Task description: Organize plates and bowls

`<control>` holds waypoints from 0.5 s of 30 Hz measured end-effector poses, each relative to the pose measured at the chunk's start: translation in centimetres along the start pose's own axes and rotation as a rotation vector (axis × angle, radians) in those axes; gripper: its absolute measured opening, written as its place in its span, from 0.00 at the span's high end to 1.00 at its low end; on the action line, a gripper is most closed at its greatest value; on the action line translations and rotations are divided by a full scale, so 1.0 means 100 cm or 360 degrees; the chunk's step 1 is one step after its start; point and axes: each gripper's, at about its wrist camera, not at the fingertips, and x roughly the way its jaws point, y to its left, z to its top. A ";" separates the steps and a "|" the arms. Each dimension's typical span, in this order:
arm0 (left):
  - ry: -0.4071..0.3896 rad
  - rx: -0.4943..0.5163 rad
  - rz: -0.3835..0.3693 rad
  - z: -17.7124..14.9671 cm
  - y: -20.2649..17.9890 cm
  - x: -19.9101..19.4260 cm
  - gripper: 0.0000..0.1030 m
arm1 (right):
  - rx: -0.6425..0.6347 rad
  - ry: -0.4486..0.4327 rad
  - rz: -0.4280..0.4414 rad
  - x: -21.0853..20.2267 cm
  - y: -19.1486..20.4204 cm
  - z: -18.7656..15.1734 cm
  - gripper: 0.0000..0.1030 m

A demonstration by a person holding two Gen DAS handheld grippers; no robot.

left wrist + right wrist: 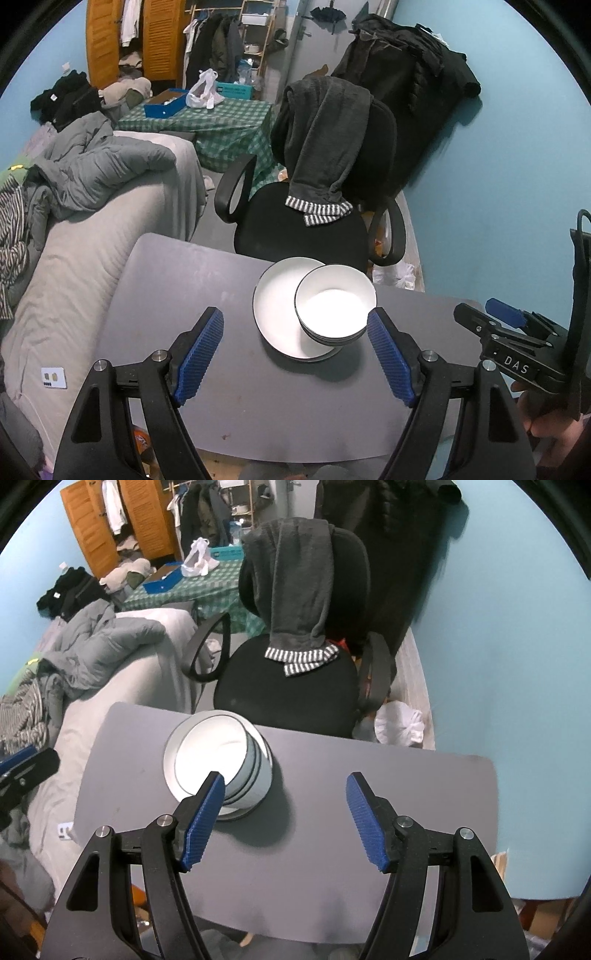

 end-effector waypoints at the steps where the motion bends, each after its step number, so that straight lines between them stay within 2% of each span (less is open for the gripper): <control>1: 0.0000 0.0006 -0.0001 0.000 0.000 -0.001 0.21 | -0.0003 0.0005 0.0001 0.000 0.001 0.000 0.35; 15: 0.0003 0.0103 0.0003 0.000 -0.004 -0.008 0.21 | -0.0009 0.0002 0.0016 -0.004 0.009 0.000 0.35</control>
